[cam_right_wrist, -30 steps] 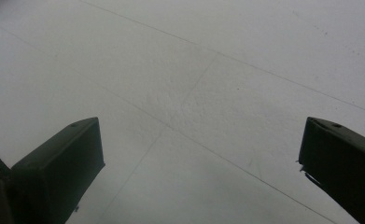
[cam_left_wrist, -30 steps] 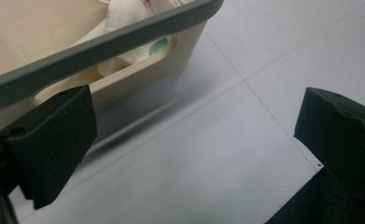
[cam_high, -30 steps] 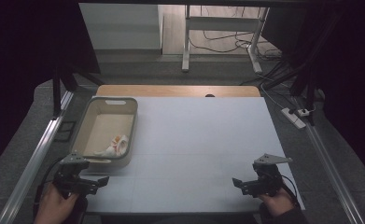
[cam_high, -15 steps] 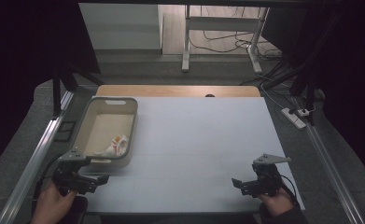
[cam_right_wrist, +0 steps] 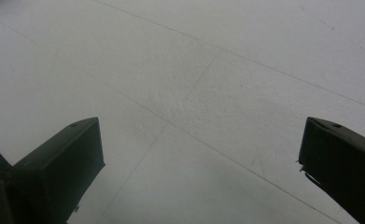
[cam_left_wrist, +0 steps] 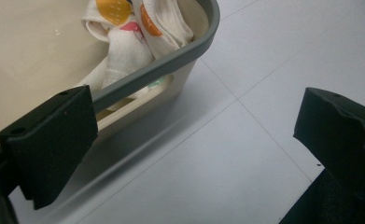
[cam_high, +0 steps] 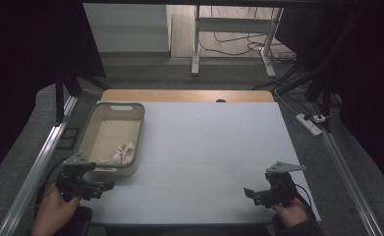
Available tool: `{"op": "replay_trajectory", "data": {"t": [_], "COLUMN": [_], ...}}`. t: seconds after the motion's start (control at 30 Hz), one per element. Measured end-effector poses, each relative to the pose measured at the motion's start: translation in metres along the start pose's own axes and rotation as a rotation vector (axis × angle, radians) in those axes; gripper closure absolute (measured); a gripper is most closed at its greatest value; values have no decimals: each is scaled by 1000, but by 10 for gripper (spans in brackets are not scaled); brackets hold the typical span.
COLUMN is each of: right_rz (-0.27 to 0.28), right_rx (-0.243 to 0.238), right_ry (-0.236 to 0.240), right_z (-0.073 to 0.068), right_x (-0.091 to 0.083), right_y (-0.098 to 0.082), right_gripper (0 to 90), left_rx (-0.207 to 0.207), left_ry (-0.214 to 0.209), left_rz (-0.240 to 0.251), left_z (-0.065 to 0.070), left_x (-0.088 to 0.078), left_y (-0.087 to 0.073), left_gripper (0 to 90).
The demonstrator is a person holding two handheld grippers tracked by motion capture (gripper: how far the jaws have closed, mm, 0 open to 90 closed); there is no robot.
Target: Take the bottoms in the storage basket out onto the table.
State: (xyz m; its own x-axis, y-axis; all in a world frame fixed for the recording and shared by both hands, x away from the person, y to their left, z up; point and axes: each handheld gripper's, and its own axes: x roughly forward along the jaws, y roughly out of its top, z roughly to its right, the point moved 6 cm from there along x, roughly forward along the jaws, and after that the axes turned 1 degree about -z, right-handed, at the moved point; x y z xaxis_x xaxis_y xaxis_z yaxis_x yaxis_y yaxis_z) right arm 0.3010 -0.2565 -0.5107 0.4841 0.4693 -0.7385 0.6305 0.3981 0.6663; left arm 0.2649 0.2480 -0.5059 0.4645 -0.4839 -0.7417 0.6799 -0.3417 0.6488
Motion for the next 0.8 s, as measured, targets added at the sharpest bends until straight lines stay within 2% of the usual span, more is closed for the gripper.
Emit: {"op": "replay_trajectory", "data": {"t": [0.53, 0.8], "right_rz": [-13, -16], "right_rx": [-3, -5], "right_ry": [5, 7], "right_z": [0, 0], "right_x": [1, 2], "right_y": [0, 0], "right_gripper": [0, 0], "left_rx": [11, -1], "left_ry": [41, 28], "left_rz": [-22, -17], "left_z": [-13, -19], "left_x": [5, 8], "left_y": [11, 17], "left_gripper": [0, 0]}}
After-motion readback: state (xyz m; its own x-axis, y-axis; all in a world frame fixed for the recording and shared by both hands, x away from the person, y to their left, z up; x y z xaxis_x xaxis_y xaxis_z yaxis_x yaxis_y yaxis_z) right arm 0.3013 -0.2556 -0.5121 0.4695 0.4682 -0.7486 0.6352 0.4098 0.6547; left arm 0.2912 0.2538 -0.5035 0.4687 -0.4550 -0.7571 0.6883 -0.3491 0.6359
